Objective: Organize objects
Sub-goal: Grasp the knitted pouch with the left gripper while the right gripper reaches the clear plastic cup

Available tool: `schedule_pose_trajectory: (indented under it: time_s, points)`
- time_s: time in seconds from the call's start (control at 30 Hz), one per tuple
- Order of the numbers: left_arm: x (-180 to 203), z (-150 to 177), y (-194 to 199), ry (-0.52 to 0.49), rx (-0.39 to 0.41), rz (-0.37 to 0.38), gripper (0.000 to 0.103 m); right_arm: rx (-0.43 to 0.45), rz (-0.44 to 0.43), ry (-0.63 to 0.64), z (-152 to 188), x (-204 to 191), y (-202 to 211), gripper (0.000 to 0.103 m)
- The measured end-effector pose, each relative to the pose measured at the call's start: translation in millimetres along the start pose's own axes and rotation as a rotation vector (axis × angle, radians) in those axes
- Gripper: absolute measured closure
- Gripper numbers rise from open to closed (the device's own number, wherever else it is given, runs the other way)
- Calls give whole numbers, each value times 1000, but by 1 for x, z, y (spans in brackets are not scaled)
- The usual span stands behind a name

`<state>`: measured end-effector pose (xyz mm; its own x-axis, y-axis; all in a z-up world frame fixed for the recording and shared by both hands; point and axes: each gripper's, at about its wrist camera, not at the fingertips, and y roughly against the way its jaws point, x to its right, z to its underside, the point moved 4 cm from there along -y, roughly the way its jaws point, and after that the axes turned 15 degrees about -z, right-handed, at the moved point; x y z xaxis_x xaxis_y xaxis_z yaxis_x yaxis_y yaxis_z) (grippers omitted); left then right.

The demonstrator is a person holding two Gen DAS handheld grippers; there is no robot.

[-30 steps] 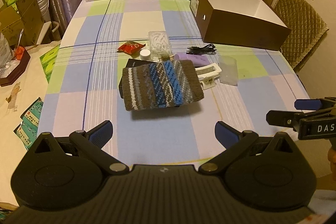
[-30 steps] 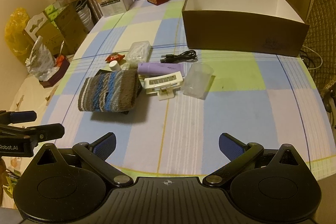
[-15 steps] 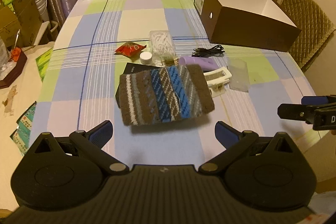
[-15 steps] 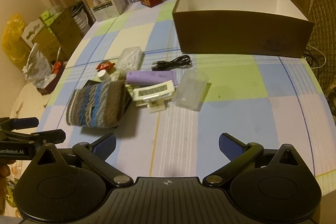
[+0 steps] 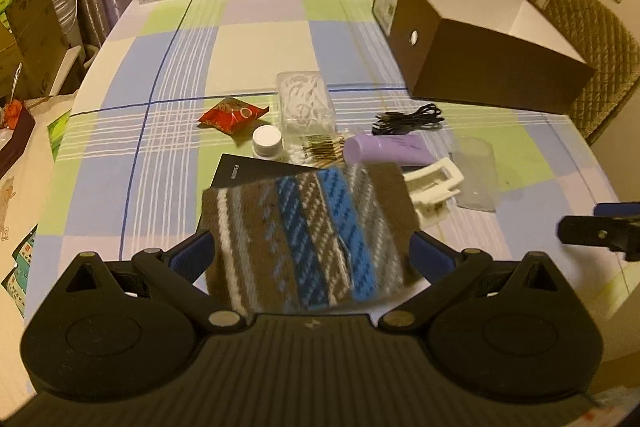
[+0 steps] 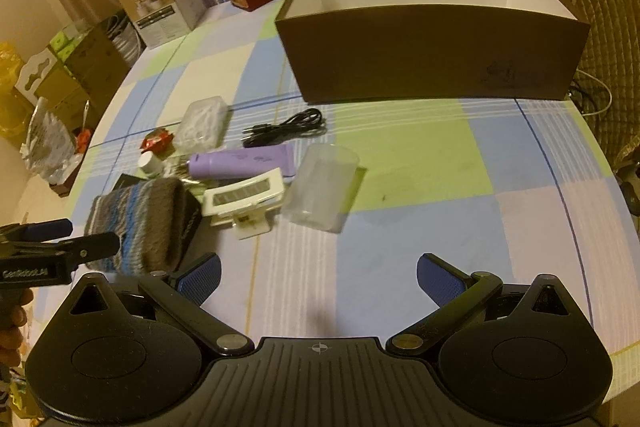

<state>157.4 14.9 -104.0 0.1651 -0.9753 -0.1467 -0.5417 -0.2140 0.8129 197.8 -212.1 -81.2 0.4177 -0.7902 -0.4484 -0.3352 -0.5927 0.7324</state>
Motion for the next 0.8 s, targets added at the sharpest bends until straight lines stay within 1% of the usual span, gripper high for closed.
schedule_pose_trajectory:
  time_s: [0.2, 0.4, 0.47, 0.53, 0.6, 0.63, 0.67, 0.7, 0.77, 0.8]
  points:
    - [11, -10, -30, -1, -46, -13, 1, -14, 9, -25, -6, 13, -7, 2]
    - [21, -17, -41, -16, -27, -41, 1, -35, 22, -46, -11, 25, -15, 2]
    - [24, -17, -42, -28, -16, -45, 3, -41, 26, -52, -13, 28, -18, 2]
    - [27, -16, -40, -53, 5, -44, 12, -45, 25, -54, -15, 30, -20, 2]
    - [31, -15, -35, -76, 34, -30, 35, -46, 23, -49, -18, 31, -22, 2]
    - [32, -15, -32, -82, 42, -17, 41, -47, 23, -43, -19, 32, -23, 2]
    - [33, -15, -29, -86, 48, 0, 54, -47, 21, -41, -20, 32, -25, 2]
    - [34, -15, -27, -86, 51, 17, 66, -49, 20, -38, -21, 33, -26, 2]
    - [36, -16, -23, -73, 42, 43, 76, -51, 12, -30, -24, 33, -29, 2]
    - [36, -17, -21, -62, 36, 53, 78, -49, 8, -24, -25, 32, -31, 2]
